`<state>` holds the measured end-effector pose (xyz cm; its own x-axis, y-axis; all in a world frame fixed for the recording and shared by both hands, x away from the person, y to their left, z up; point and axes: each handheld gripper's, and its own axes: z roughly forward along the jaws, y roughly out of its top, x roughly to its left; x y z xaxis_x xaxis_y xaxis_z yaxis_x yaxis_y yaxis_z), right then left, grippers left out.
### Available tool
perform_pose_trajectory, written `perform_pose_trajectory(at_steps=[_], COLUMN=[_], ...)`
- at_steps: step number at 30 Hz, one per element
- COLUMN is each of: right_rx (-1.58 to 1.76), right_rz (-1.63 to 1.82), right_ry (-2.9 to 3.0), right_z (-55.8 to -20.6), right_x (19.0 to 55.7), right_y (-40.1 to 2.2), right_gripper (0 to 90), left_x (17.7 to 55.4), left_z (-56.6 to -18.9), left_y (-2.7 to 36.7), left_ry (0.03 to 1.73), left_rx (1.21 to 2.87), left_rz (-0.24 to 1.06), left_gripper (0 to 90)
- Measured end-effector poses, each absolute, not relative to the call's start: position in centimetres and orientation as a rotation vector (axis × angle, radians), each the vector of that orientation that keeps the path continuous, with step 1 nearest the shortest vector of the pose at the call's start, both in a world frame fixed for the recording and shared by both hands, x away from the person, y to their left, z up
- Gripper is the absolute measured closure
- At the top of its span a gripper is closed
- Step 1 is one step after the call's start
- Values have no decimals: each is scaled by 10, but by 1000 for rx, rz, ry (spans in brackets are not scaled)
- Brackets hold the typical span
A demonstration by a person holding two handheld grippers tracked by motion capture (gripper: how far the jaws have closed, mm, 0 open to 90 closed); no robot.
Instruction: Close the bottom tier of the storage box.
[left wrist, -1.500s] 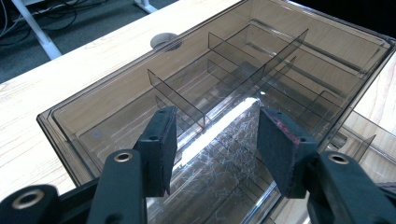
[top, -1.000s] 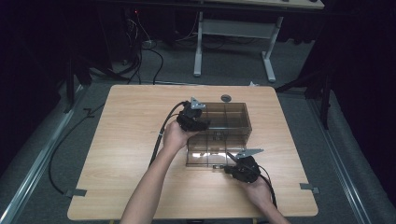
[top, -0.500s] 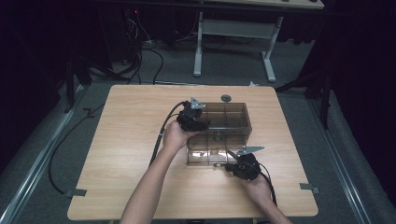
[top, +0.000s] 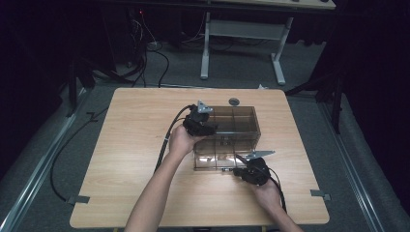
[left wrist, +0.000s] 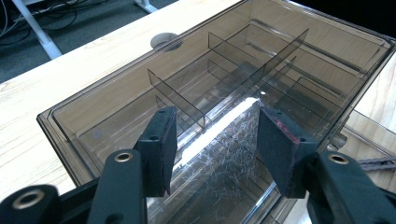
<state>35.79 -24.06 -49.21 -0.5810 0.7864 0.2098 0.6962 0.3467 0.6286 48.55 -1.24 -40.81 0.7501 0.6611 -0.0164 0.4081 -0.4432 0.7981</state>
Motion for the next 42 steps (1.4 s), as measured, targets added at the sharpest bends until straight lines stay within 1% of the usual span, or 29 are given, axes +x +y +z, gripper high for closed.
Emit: perform_pose_trajectory(at_steps=[42], right_rx=[1386], right_rz=[1011], right_ry=[2452], right_z=[-489], right_x=[377], right_y=[-236], right_gripper=[900], left_x=[485], left_z=[-409], left_y=[-12], left_ry=[805], left_rx=[2091], left_rz=[381], left_gripper=[487])
